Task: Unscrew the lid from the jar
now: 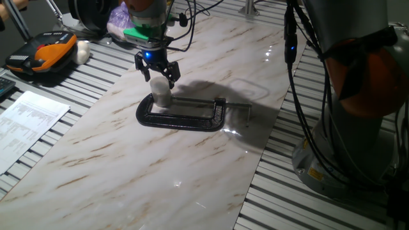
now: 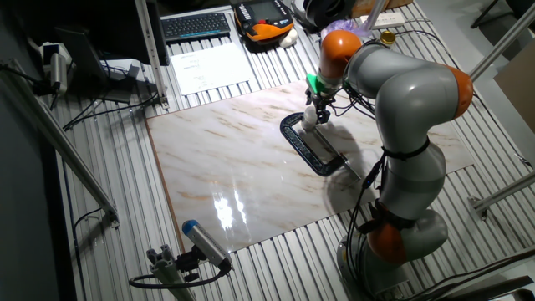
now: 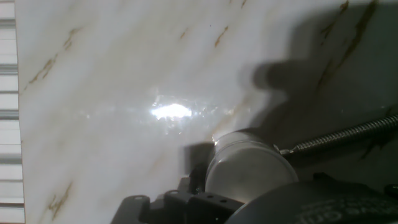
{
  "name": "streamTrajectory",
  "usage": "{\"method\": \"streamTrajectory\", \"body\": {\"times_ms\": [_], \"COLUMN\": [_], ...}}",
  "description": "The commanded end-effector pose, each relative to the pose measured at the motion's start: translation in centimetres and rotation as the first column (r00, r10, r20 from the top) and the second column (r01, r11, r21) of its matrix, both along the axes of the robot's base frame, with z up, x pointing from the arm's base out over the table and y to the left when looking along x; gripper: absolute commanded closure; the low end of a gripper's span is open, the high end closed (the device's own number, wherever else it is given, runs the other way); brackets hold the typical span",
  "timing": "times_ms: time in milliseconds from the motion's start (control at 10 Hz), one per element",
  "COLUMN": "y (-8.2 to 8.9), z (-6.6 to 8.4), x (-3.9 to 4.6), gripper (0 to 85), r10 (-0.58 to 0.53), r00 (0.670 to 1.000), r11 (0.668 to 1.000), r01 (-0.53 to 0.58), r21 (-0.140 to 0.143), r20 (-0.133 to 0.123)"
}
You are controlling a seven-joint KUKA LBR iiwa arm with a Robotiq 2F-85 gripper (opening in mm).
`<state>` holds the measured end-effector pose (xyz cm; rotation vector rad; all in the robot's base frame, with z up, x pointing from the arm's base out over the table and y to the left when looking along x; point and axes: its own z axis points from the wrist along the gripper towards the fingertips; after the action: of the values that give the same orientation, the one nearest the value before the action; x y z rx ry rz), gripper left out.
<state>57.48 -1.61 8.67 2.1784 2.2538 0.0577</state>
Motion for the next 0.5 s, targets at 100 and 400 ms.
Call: {"method": "streamTrajectory", "body": {"times_ms": [100,400], "y": [-0.01,-0.02], "z": [0.07,0.15], "x": [-0.04,-0.09], "gripper": [17.0,17.0], "r10": [0.005,0.012], "r00": [1.000,1.000], "r11": [1.000,1.000], "r01": [-0.005,-0.012], "r21": [-0.001,-0.005], "r20": [0.000,-0.001]}}
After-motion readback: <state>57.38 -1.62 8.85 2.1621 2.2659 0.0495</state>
